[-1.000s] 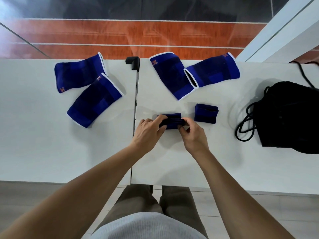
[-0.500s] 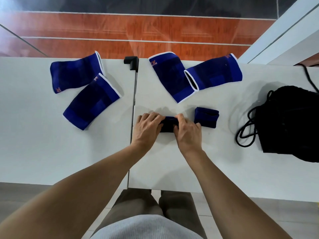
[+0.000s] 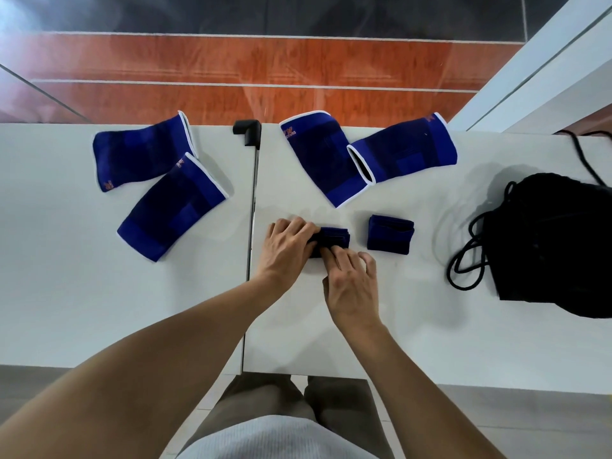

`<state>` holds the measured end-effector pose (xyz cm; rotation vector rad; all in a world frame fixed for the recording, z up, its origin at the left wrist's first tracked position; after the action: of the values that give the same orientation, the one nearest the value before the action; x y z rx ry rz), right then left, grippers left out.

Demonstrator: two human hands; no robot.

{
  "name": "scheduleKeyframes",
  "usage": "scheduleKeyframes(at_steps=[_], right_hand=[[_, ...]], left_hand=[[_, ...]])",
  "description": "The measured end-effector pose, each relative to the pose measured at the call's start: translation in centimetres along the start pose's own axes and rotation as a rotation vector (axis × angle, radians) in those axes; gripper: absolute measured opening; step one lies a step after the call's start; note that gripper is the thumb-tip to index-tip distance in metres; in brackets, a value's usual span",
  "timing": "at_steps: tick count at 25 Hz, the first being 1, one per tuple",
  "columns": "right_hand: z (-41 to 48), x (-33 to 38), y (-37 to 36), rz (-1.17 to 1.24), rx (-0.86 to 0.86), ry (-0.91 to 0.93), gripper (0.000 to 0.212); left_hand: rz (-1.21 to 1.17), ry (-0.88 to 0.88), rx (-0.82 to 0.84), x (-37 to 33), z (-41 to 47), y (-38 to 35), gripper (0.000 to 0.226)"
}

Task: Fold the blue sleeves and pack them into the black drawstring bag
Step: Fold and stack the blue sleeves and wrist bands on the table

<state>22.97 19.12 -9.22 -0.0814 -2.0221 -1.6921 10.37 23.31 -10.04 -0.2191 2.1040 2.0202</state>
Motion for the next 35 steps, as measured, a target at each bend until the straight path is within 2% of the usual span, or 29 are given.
scheduleKeyframes(at_steps=[5,10,12,17,20,22,25,32,35], right_hand=[[0.6,-2.3,1.1,-0.049,0.002,-0.084,0.051],[0.4,-2.6,1.3,-0.086,0.017,-0.123,0.055],[0.3,-2.8,1.5,-0.084,0.022,-0.155,0.056],[0.6,-2.9,2.0,-0.072,0.013,-0.201,0.053],[0.3,-2.4,2.7,-0.039,-0.048,-0.17,0.053],[-0.1,-1.4,3.1,-0.023,-0.092,-0.119,0.053],[-0.2,0.5,2.7,-0.008,-0.095,-0.051,0.049],[-0.5,4.8,-0.9,0.001,0.056,0.054,0.048],[-0.9,5.7,-1.7,0.009,0.098,0.081,0.046]], left_hand=[[0.002,-0.053,0.005,-3.1,1.6,-0.5,0.019],[0.002,-0.072,0.048,-3.2,1.0,-0.1,0.033],[-0.002,0.049,0.063,0.1,-0.5,0.9,0.043],[0.076,0.513,0.047,13.1,-4.8,4.4,0.064],[0.021,0.745,0.132,17.5,-6.7,4.2,0.074],[0.03,0.711,0.189,17.5,-7.3,3.6,0.072],[0.084,0.553,0.219,15.4,-8.4,3.1,0.062],[0.095,0.2,0.255,9.1,-12.1,1.3,0.052],[0.087,0.112,0.264,8.1,-11.9,0.8,0.051]])
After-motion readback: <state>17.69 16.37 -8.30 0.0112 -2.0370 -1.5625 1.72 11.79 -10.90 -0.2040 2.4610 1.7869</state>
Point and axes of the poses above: each hand's wrist, its own z-axis towards the middle knuckle, its own y-axis out of the back of the hand, x = y × z, the point moved 9 cm from there along z, towards the middle knuckle, and after that the axes turned 8 degrees about z, right-handed, at the moved point
